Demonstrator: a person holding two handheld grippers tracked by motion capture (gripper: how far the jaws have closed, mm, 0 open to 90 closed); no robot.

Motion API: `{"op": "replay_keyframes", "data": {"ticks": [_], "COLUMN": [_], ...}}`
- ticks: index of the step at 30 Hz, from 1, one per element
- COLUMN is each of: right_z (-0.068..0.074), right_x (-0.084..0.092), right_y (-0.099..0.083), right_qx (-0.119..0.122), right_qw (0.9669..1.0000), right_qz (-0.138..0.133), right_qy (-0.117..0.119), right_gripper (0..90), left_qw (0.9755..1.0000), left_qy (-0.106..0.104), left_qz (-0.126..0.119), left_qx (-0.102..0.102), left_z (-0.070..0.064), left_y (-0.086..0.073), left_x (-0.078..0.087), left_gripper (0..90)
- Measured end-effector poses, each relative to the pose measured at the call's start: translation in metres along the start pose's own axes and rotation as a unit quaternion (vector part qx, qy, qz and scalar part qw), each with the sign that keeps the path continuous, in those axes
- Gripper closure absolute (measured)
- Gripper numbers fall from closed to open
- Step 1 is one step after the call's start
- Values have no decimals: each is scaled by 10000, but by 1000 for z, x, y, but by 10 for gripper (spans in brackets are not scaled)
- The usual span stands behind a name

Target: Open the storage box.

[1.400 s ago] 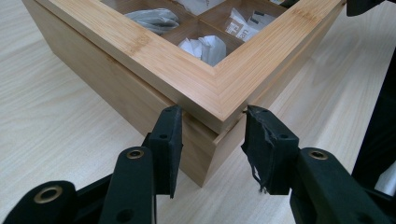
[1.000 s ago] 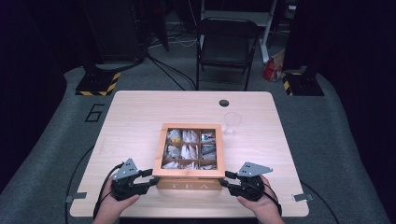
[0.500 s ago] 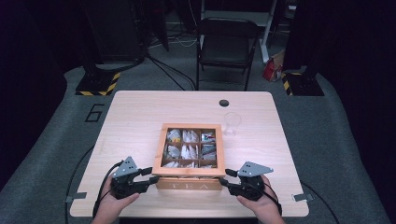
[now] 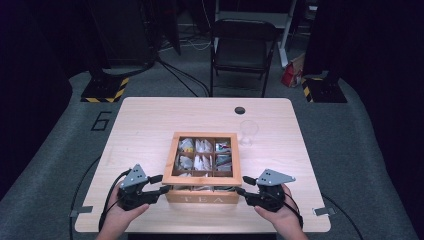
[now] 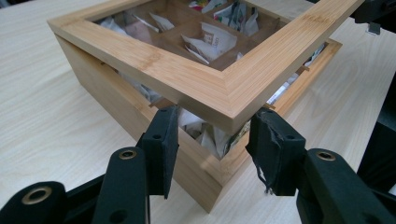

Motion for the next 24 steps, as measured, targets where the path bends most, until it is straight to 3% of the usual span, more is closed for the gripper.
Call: {"op": "replay_keyframes", "data": {"ticks": [8, 17, 24], "right_z": [2, 4, 3], "right_x": [4, 4, 9], "right_y": [14, 27, 47], "right_qx": [70, 122, 179], "right_qw": [9999, 9999, 9998], "right_qz": [-113, -84, -42], "right_qy": [-19, 6, 25], "right_gripper": [512, 509, 507], "left_qw": [9996, 9993, 9994], "left_qy": [148, 88, 80], "left_qz": [-108, -18, -159], "left_qx": [-195, -367, -293], "left_z": [3, 11, 20], "left_y": [11, 25, 40], "left_x": [5, 12, 17], "left_gripper": [524, 524, 524]}}
Point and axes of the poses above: each handheld gripper's, and its own axes: x roughly backward along the jaws, y roughly out of its top, z roughly to its left, the point moved 3 cm from there along -x, roughly forward along the jaws, and after that the axes turned 14 degrees about -x, right-handed, at the moved point
